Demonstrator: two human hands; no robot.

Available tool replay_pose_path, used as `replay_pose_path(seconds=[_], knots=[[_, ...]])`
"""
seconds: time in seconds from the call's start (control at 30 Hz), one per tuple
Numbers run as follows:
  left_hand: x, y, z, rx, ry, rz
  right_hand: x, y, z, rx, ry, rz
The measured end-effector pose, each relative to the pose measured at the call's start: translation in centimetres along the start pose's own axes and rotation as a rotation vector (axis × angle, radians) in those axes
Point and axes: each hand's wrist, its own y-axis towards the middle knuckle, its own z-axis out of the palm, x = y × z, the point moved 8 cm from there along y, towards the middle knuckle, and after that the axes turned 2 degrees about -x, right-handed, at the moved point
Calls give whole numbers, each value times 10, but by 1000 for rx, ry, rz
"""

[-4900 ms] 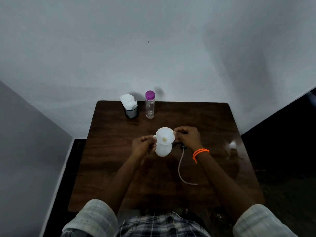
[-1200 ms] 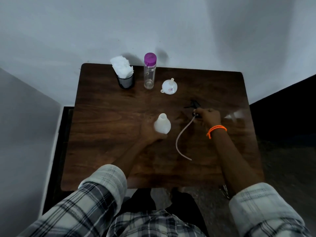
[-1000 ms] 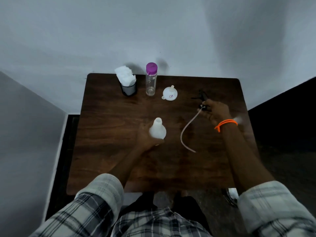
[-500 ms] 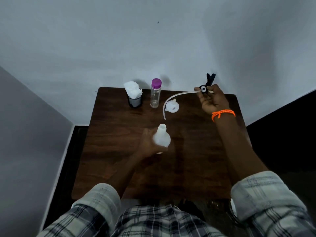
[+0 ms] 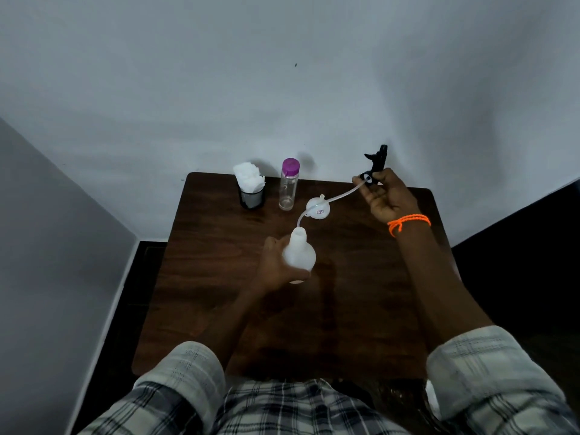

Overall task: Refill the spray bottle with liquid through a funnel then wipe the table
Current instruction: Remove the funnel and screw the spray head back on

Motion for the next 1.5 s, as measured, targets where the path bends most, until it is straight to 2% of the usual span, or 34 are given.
replay_pose_path(seconds=[0.1, 0.4, 0.57, 0.83, 1.1, 1.37, 1.5], knots=[[-1, 0, -4, -16, 6, 10, 5, -5, 5, 42, -100, -58], [-11, 3, -19, -87, -21, 31, 30, -78, 64, 299, -594, -513], [-18, 4, -27, -111, -26, 37, 22, -112, 85, 357, -814, -691], [-27, 2, -31, -106, -44, 34, -27, -103, 69, 291, -978, -629], [-35, 6, -26, -82, 14, 64, -57, -105, 71, 331, -1191, -763], [-46, 11, -27, -127, -39, 111, -70, -90, 49, 229, -1182, -711], [-47, 14, -23, -110, -25, 102, -66, -92, 51, 209, -1178, -745]])
